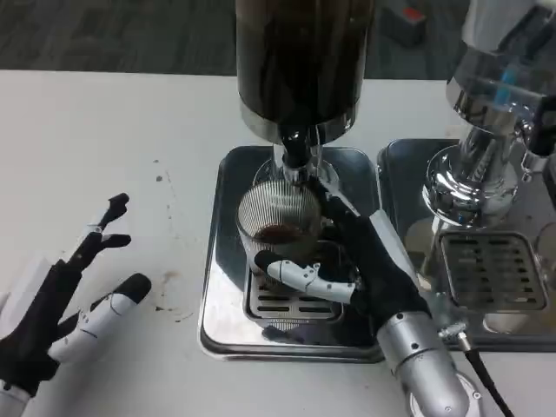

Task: Grasp the cup under the faucet to collect the drink, then remove the cup.

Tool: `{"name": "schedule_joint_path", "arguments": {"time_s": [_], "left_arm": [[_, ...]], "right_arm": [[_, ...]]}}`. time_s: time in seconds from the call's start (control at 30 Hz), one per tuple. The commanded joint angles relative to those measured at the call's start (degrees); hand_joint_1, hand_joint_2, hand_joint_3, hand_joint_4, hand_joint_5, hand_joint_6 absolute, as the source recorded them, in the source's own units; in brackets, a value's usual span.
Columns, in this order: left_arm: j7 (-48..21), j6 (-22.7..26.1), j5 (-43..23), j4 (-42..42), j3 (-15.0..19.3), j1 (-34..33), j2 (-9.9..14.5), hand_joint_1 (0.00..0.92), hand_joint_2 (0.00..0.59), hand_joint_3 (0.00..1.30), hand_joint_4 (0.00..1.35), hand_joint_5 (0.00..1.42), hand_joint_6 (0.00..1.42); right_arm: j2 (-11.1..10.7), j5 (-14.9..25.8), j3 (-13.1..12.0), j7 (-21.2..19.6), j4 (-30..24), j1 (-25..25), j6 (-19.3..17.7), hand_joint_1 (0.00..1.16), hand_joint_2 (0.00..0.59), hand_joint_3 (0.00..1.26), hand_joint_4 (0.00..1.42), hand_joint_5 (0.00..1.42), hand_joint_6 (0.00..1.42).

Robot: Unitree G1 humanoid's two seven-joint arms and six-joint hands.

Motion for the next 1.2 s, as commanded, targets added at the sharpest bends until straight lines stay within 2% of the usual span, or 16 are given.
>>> {"name": "schedule_joint_path", "arguments": {"time_s": [0.03, 0.23, 0.6, 0.8, 1.2], "left_arm": [[0.49, 0.55, -0.51, -0.63, 0.4, 0.99, -0.38, 0.0, 0.133, 0.07, 0.07, 0.22, 0.09], [0.6, 0.65, -0.63, -1.06, 0.65, 1.54, -0.29, 0.0, 0.134, 0.07, 0.07, 0.22, 0.09], [0.32, 1.14, -0.77, -2.08, 1.22, 2.11, -0.36, 0.0, 0.134, 0.07, 0.07, 0.22, 0.09], [-0.11, 1.19, -0.91, -1.85, 1.26, 1.77, -0.32, 0.0, 0.134, 0.07, 0.07, 0.22, 0.09], [-0.7, 1.16, -1.17, -1.4, 1.09, 1.31, -0.26, 0.0, 0.134, 0.07, 0.07, 0.22, 0.08]], "right_arm": [[0.8, 0.13, 0.96, 0.34, 1.0, 0.8, 0.23, 0.89, 0.174, 0.18, 0.17, 0.15, 0.25], [1.31, -0.18, 1.08, -0.75, 1.16, 1.02, 0.2, 0.93, 0.189, 0.24, 0.26, 0.21, 0.32], [2.9, 0.98, 0.08, -3.05, 2.81, 0.57, -2.86, 0.95, 0.193, 0.31, 0.36, 0.3, 0.42], [3.92, 1.14, -0.62, -5.68, 3.01, 0.95, -5.23, 0.96, 0.196, 0.4, 0.41, 0.36, 0.51], [4.49, 1.15, -1.08, -9.1, 2.14, 1.63, -7.46, 1.0, 0.211, 0.5, 0.51, 0.45, 0.63]]}}
